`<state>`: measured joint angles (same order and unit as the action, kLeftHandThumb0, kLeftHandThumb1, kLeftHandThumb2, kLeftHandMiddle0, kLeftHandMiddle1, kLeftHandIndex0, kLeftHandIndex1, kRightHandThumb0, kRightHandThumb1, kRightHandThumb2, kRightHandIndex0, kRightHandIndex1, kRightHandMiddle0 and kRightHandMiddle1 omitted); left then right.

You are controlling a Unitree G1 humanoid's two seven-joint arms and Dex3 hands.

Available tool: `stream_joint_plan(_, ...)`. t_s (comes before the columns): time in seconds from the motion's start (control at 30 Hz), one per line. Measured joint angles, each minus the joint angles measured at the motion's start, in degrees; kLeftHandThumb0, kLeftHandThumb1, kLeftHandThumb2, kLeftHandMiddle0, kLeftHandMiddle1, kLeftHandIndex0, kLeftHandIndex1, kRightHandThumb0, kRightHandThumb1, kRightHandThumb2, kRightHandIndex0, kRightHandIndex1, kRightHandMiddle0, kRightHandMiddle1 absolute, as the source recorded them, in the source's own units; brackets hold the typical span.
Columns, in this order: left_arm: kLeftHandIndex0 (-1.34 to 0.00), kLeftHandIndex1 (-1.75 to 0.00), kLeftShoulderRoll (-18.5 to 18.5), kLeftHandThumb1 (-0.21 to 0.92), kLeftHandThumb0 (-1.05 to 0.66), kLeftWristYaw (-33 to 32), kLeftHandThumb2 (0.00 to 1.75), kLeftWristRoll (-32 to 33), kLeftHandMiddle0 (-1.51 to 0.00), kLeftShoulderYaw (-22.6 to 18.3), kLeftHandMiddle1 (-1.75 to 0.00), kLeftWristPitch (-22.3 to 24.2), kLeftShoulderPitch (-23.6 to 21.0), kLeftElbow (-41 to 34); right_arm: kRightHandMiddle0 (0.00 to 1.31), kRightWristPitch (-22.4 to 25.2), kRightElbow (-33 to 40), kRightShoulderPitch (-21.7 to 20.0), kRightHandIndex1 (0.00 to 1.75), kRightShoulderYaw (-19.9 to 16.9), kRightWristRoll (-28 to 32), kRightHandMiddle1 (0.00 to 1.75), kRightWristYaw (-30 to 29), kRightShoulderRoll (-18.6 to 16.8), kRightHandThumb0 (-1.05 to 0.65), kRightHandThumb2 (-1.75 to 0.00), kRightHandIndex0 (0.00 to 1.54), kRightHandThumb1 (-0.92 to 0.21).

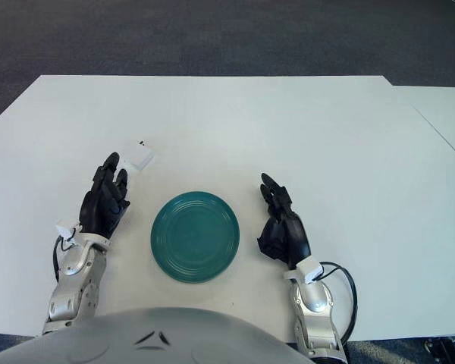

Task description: Put the charger into the plate.

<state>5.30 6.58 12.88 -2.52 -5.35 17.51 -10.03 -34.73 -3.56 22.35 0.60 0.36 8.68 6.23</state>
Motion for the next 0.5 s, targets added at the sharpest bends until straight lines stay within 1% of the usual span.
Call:
stream_joint_plan(0.07, -0.04, -0.58, 0.44, 0.92, -1.04, 0.29, 0.99, 0.48, -0.28, -0.07, -0.02, -1.39, 0.04, 1.27, 0.0, 0.15, 0.23, 0.03, 0.0, 0.0, -0.27, 0.3, -0.15, 0.04, -0.98, -1.13, 0.12, -0.92)
stream_joint_plan(0.17, -0.08, -0.64, 1.32, 0.92, -1.03, 1.5, 0.94, 2.27, -0.33, -0.46, -0.02, -4.27, 0.1, 4.29, 0.0, 2.19, 1.06, 0.39, 0.0, -0.04, -0.21, 0.3, -0.24, 0.04, -0.97, -1.12, 0.12, -0.92)
stream_joint_plan(0.3, -0.09, -0.67, 1.49, 0.92, -1.02, 3.89, 0.92, 4.91, -0.34, -0.87, -0.02, -6.73, 0.73, 6.47, 0.0, 5.31, 1.18, 0.64, 0.0, -0.11, 3.41, 0.29, 0.49, -0.79, -0.96, -1.11, 0.11, -0.92)
stream_joint_plan(0.4, -0.09, -0.68, 1.49, 0.92, -1.02, 4.48, 0.91, 5.53, -0.34, -0.96, -0.01, -7.49, 1.23, 6.7, 0.0, 8.22, 2.63, 0.88, 0.0, -0.27, 6.27, 0.26, 0.81, -1.36, -0.96, -1.1, 0.1, -0.92)
stream_joint_plan(0.5, -0.09, -0.68, 1.47, 0.92, -1.02, 4.53, 0.91, 5.67, -0.33, -0.98, -0.01, -7.93, 1.98, 6.63, 0.0, 10.87, 4.3, 0.6, 0.0, -0.16, 7.57, 0.24, 0.83, -2.07, -0.96, -1.09, 0.08, -0.92)
